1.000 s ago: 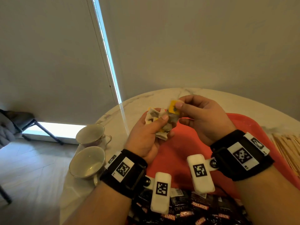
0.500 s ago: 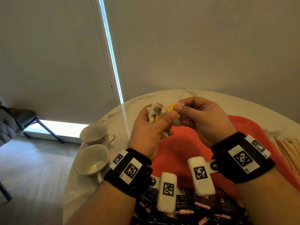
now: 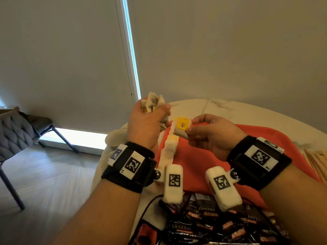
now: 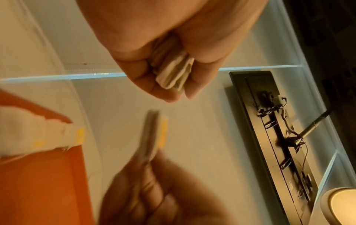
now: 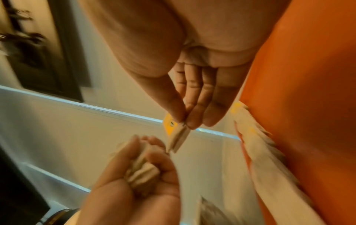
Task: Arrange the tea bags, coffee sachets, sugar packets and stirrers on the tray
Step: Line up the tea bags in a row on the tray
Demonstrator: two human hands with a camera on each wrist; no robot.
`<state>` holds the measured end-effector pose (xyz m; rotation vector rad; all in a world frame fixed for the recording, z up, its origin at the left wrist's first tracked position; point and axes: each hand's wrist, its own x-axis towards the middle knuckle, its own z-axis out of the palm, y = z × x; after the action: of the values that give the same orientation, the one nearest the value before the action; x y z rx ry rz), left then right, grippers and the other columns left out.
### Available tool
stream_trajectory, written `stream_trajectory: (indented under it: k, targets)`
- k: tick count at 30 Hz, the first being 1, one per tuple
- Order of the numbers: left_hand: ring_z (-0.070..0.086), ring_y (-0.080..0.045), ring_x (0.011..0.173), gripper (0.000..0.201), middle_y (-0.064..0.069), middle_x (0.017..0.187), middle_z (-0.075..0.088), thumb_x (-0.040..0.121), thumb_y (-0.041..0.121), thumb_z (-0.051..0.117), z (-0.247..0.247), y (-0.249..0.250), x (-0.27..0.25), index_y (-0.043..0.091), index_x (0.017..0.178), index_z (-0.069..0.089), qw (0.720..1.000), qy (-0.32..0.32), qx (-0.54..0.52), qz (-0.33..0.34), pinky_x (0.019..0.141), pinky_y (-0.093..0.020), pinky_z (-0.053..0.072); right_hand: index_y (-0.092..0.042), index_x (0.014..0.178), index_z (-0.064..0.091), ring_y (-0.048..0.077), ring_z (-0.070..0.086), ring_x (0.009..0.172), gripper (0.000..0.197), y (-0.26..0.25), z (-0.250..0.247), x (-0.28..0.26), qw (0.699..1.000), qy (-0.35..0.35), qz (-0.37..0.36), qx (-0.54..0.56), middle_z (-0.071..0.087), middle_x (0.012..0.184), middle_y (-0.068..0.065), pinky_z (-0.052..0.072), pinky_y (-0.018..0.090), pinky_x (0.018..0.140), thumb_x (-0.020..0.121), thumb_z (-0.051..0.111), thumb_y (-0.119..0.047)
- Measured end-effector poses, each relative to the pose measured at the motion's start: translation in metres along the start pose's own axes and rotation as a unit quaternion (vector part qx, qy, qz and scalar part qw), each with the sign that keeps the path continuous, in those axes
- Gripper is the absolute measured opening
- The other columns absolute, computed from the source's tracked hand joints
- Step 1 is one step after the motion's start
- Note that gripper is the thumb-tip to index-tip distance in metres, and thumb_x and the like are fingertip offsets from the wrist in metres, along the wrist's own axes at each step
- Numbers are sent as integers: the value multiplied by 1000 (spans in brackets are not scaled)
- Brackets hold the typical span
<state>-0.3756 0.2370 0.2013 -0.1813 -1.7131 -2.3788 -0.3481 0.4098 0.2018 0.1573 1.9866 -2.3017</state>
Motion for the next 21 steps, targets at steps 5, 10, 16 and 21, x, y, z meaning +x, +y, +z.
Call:
stream_trajectory:
  k: [5,10,16,21]
  targets:
    - [66,-17,71,20,-6,80,69,91,1,72,-7,25,4,16,100,63,998,30,-45,17,60,-29,54,-9,73,58,25,68,68,26,20,16,-8,987,-35,108,-118,69,74,16,56,35,63,85,68,11]
    - [68,-18,73,20,-8,83,70,91,4,74,-20,29,-2,14,105,63,998,28,-46,19,62,-30,55,-6,75,61,25,70,66,22,34,29,-13,970,-54,153,-182,71,73,16,59,35,63,85,68,13]
    - [68,-18,71,20,-10,83,70,92,4,73,-32,29,-11,12,106,62,999,23,-48,9,61,-29,56,-4,80,65,24,71,67,15,40,40,-11,960,-65,173,-211,72,84,20,61,34,65,86,71,8]
    - [70,-18,75,19,-6,82,71,94,4,71,-35,29,-17,11,108,61,999,-2,-49,11,62,-30,57,3,94,70,24,73,71,10,39,42,-14,953,-69,180,-233,75,87,20,62,37,72,85,75,4]
